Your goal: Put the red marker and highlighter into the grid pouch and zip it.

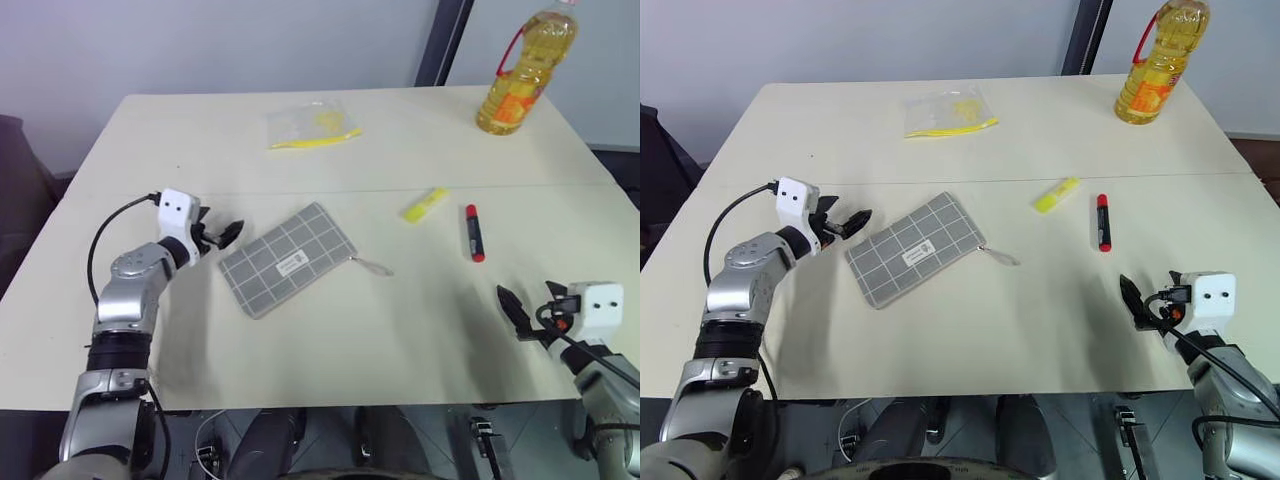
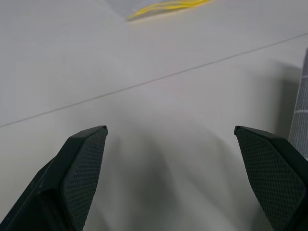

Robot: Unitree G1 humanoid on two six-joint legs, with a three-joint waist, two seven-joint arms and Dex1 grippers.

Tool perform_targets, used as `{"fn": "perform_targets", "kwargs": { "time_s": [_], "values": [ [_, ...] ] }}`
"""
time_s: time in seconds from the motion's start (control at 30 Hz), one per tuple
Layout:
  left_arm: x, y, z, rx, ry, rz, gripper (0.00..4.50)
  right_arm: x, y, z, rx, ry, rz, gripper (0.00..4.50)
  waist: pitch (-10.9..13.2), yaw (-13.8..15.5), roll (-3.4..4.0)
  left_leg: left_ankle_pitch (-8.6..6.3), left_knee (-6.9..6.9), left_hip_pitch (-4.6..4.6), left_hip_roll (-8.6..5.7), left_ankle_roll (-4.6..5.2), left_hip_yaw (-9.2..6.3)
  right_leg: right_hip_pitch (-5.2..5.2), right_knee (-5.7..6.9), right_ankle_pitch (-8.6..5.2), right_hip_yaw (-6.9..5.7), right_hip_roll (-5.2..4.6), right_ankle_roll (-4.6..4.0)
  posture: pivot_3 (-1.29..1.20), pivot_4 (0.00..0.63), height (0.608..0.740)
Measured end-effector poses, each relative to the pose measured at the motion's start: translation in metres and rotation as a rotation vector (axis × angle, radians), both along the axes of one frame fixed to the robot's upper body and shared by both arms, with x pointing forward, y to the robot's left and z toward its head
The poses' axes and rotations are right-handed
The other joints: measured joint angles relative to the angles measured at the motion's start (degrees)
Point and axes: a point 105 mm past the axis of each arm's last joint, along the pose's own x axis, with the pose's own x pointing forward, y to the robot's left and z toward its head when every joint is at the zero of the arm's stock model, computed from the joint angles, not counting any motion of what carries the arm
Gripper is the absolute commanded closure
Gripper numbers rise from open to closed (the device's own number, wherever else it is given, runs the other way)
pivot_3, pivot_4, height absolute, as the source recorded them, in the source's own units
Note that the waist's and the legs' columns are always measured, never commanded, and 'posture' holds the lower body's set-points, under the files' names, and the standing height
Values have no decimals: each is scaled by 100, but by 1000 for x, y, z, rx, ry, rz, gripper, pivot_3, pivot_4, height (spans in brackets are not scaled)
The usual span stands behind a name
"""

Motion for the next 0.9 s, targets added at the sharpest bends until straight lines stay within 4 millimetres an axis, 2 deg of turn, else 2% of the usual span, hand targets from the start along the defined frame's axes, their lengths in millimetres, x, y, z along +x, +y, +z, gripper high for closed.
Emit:
{"fn": "perform_targets", "kwargs": {
  "time_s": [0.37,0.47,0.6,0.7,0.9],
  "values": [
    [0,5,-1,-17,17,23,39,11,1,12,-12,-40,11,0,0,-6,0,0,0,0,0,0,1,0,0,0,0,0,0,0,150,740],
    [-3,9,-3,8,10,39,39,24,9,25,-25,-77,47,0,0,-24,0,0,-1,0,1,1,2,-2,0,1,0,0,-1,0,150,740],
    [-14,20,-4,37,-15,69,39,43,28,37,-26,-106,125,0,0,-16,0,1,-5,0,3,1,3,-4,-1,1,1,0,-2,0,150,740],
    [-28,29,-4,59,-46,95,0,60,55,51,-37,-135,233,802,1,-40,1,1,-9,-1,4,1,5,-8,-1,1,2,-1,-3,0,150,740],
    [-62,34,-3,111,-76,44,0,87,109,69,-40,-174,420,4035,1,-14,2,0,-12,-1,5,1,5,-10,-16,-7,3,-2,-22,0,150,740]
  ]
}}
